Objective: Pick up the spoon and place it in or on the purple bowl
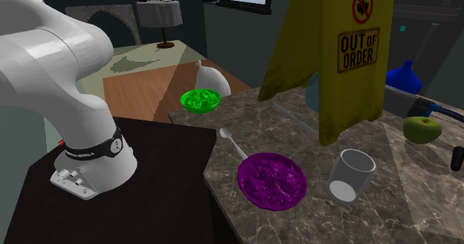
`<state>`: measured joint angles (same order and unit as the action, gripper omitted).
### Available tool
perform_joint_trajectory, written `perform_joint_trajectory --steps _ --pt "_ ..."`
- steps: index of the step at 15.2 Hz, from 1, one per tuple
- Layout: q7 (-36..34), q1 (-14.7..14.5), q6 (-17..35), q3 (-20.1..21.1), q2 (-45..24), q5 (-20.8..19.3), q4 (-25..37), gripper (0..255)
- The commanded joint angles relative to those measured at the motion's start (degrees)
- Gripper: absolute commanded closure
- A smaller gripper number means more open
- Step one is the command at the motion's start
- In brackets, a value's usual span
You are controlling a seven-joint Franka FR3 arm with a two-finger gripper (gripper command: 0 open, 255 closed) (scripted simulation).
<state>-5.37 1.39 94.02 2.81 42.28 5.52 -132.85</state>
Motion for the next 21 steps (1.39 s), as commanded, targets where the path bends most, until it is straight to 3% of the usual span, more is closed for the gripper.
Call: perform_joint_trajectory --steps 1,12,21 --pt "0.00 0.00 0.00 0.00 0.00 0.00 0.00 0" --pt "-13.38 0.20 18.22 6.89 0.68 7.85 -19.94 0" --pt "-23.56 -2.11 37.91 14.35 -9.15 17.30 -29.99 0"
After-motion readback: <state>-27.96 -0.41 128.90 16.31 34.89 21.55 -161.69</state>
